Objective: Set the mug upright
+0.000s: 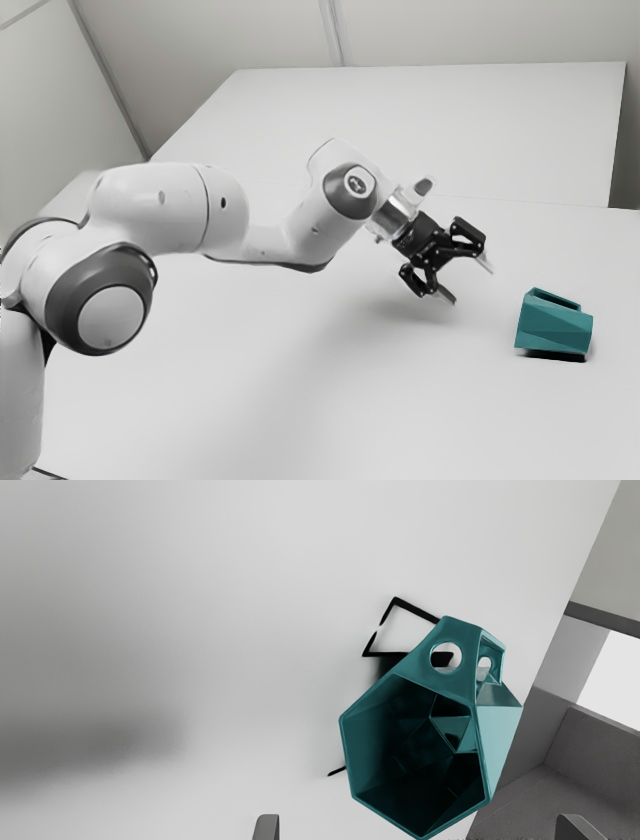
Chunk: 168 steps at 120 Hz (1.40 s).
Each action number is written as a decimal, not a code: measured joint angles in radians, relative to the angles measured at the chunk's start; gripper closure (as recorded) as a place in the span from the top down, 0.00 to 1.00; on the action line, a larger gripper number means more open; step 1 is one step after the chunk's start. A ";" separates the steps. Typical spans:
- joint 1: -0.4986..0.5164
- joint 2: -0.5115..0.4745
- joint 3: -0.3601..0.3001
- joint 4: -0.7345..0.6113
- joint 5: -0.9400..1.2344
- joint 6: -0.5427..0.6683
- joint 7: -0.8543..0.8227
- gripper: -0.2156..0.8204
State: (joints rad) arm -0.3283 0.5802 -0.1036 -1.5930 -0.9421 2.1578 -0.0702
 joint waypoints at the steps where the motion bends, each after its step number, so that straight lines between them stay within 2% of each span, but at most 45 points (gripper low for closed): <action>1: -0.001 0.002 -0.001 0.001 -0.006 0.001 -0.001 0.79; 33: -0.034 0.061 -0.035 0.042 -0.142 0.025 -0.024 0.79; 64: -0.043 0.137 -0.068 0.120 -0.181 0.040 -0.039 0.79; 122: -0.061 0.173 -0.104 0.156 -0.193 0.048 -0.054 0.78; 129: -0.061 0.171 -0.104 0.156 -0.190 0.047 -0.056 0.72; 151: -0.061 0.167 -0.099 0.155 -0.177 0.047 -0.059 0.31; 160: -0.061 0.165 -0.098 0.158 -0.172 0.047 -0.061 0.21; 168: -0.062 0.164 -0.099 0.166 -0.165 0.048 -0.064 0.16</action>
State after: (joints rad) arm -0.3900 0.7446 -0.2022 -1.4268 -1.1066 2.2054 -0.1338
